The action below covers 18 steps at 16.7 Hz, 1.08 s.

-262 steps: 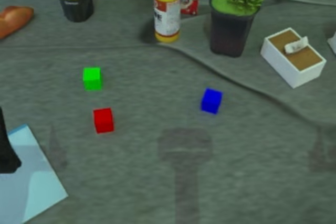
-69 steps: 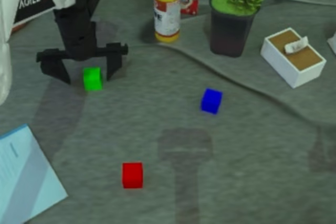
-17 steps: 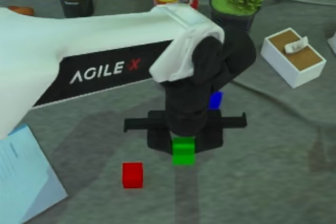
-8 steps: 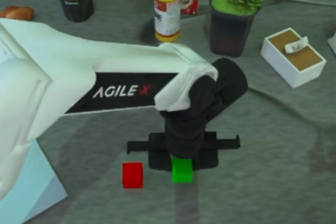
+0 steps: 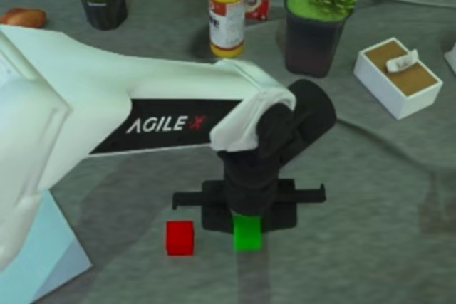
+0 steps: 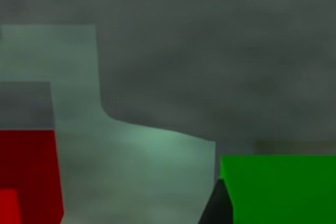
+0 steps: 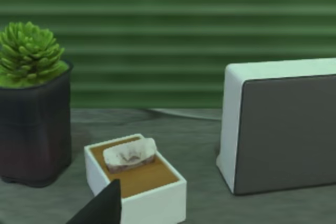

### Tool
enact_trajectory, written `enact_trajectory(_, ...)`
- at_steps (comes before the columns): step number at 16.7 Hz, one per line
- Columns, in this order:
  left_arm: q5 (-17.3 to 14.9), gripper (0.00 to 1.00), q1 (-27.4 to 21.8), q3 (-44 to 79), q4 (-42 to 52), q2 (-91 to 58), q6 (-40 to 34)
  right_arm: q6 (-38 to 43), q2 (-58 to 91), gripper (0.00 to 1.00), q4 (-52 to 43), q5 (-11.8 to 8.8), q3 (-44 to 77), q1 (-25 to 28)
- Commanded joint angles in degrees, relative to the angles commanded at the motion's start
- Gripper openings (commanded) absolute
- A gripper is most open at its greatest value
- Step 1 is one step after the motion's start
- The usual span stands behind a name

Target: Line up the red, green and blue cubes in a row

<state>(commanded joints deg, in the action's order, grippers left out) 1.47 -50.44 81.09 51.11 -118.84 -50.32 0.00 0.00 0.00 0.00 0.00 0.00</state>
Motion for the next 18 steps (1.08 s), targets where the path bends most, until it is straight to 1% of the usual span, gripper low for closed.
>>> enact_trajectory(6, 0.0, 0.98, 0.0, 0.0, 0.0, 0.0, 0.0, 0.0, 0.0, 1.00, 0.0, 0.0, 0.0, 0.0)
enact_trajectory(7, 0.0, 1.00, 0.0, 0.0, 0.0, 0.0, 0.0, 0.0, 0.0, 1.00, 0.0, 0.0, 0.0, 0.0)
enact_trajectory(16, 0.0, 1.00, 0.0, 0.2, 0.2, 0.1, 0.0, 0.0, 0.0, 1.00, 0.0, 0.0, 0.0, 0.0)
enact_trajectory(18, 0.2, 1.00, -0.2, 1.9, 2.4, 0.7, 0.1, 0.0, 0.0, 1.00, 0.0, 0.0, 0.0, 0.0)
